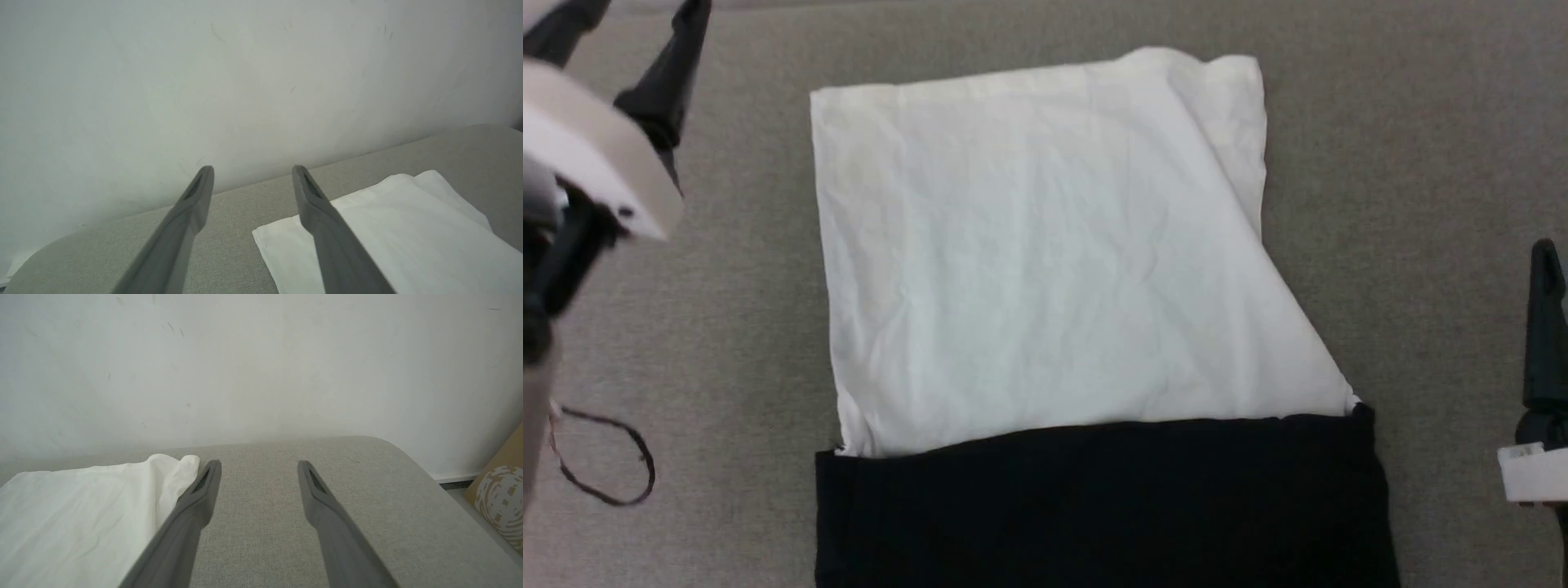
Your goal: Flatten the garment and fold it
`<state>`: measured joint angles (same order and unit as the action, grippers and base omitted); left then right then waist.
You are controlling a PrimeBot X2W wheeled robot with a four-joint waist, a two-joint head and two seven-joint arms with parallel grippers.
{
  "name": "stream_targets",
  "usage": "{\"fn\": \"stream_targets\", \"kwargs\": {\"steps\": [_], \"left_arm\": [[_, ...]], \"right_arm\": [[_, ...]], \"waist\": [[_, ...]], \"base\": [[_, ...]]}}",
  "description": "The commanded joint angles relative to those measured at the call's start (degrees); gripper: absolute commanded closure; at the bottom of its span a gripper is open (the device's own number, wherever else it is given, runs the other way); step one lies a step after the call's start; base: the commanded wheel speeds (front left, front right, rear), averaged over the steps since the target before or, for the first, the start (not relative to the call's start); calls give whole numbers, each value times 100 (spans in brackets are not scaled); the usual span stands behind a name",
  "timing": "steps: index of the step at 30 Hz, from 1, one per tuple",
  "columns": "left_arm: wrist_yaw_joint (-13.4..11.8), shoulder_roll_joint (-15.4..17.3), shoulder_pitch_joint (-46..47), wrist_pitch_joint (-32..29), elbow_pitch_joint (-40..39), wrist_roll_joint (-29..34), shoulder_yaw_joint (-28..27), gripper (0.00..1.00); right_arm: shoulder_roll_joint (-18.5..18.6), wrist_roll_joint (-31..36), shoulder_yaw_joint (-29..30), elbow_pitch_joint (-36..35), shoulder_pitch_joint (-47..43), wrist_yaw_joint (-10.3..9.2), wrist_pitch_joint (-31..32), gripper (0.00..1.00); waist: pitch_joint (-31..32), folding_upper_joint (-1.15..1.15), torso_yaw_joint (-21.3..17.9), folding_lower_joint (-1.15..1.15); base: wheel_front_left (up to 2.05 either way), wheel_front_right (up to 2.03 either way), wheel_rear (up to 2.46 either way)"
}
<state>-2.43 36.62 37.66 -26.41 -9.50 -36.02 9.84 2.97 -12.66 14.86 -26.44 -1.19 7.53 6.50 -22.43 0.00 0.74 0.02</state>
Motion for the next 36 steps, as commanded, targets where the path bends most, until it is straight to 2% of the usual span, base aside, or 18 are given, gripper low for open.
{"fn": "stream_targets", "kwargs": {"steps": [1, 8, 12, 24, 25, 27, 32, 36], "left_arm": [[109, 50, 262, -215, 195, -52, 113, 0], [355, 56, 1371, -1398, 1169, -319, 539, 0], [340, 117, 1591, -1845, 1512, -284, 715, 0], [188, 194, 1381, -2260, 1760, -387, 816, 0], [192, 213, 1342, -2249, 1771, -378, 824, 30], [199, 204, 1266, -2148, 1796, -389, 808, 100], [191, -21, 1065, -1862, 1822, -652, 675, 100], [254, -133, 978, -1589, 1768, -756, 600, 100]], "right_arm": [[-9, 4, -45, -29, 104, -4, -14, 0], [-9, 23, -217, -63, 347, -4, -45, 0], [-9, 27, -287, -40, 482, -4, -72, 0], [-9, -55, -293, 137, 616, -4, -192, 0], [-9, -54, -298, 143, 636, -4, -191, 0], [-9, -30, -322, 139, 680, -4, -185, 0], [-9, 87, -496, -108, 968, -4, 60, 0], [79, 628, -809, -631, 1803, -4, 616, 0]], "waist": [[-556, 0, -126, -2], [-1169, 0, -321, -2], [-1413, 0, -437, -2], [-1726, 0, -604, -2], [-1732, 0, -613, -2], [-1728, 0, -619, -2], [-1547, 0, -549, -2], [-1330, 0, -404, -2]], "base": [[0, 0, 0], [0, 0, 0], [0, 0, 0], [0, 0, 0], [0, 0, 0], [0, 0, 0], [0, 0, 0], [0, 0, 0]]}}
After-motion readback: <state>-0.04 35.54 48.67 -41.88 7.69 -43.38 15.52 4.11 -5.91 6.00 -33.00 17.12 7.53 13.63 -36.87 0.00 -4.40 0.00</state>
